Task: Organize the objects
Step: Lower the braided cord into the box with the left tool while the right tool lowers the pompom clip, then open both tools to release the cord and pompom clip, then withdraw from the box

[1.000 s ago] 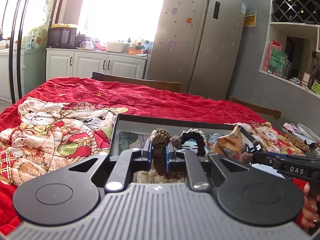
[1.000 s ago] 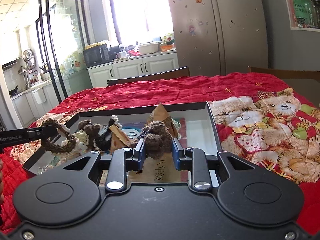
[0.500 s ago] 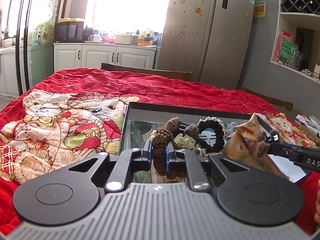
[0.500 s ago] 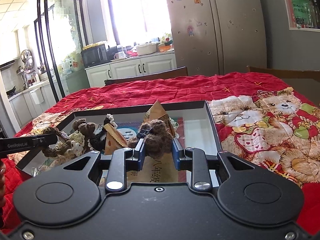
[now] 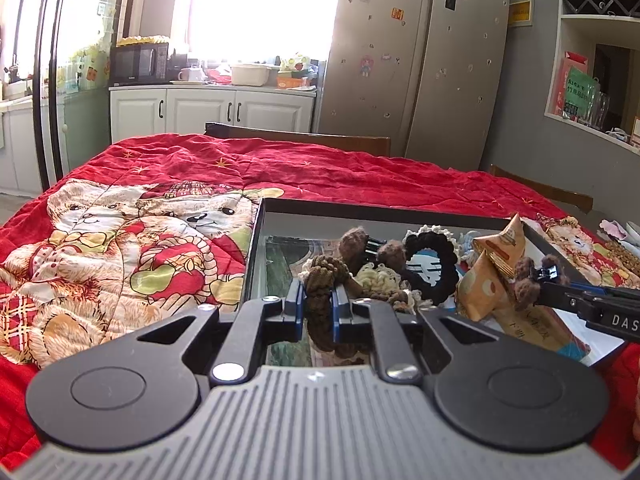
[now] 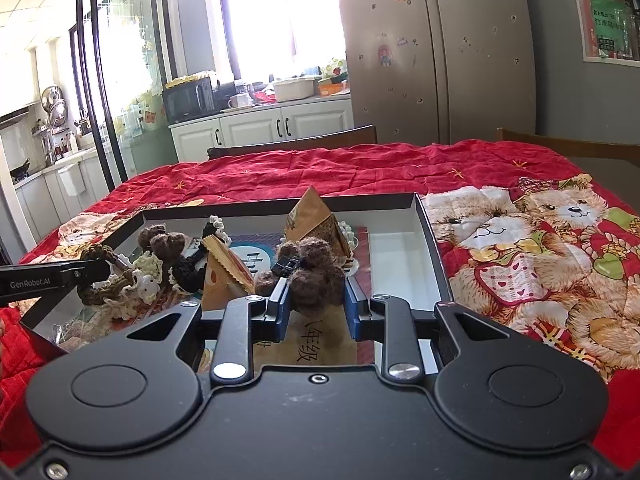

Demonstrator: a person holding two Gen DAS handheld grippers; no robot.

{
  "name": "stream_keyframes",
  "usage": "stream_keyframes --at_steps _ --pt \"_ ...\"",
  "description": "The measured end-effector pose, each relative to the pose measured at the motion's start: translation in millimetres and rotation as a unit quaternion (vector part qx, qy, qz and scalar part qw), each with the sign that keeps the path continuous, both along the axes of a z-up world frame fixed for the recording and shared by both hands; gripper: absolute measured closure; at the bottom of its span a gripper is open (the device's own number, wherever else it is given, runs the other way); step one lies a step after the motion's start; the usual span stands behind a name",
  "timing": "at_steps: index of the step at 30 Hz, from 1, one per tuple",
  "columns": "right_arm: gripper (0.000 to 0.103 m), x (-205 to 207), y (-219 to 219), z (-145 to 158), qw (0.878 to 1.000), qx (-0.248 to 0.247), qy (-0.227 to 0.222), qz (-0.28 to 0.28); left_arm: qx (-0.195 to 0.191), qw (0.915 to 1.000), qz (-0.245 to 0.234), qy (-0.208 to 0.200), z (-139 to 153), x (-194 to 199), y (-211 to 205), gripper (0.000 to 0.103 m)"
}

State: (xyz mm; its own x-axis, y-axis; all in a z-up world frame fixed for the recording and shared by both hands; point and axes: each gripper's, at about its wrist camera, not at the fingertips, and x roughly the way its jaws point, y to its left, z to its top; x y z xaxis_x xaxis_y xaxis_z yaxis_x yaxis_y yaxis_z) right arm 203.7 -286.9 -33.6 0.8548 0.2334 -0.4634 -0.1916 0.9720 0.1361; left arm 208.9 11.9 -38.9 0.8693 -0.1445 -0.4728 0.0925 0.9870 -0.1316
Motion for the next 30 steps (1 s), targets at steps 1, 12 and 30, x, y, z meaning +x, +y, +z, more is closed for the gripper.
stream_keyframes --at_steps 1,12,30 --pt "0.077 0.2 0.4 -0.1 1.0 -0.001 0.001 0.0 0.001 1.0 -0.001 0.001 -0.5 0.3 -0.3 0.086" --pt "0.074 3.9 2.0 -4.7 1.0 -0.009 0.016 0.002 0.014 0.9999 -0.002 -0.002 -2.0 0.1 -3.9 0.062" --pt "0.068 3.9 0.2 -5.3 1.0 -0.01 0.015 0.0 0.023 0.9996 0.001 -0.017 1.9 -4.5 -5.7 0.04"
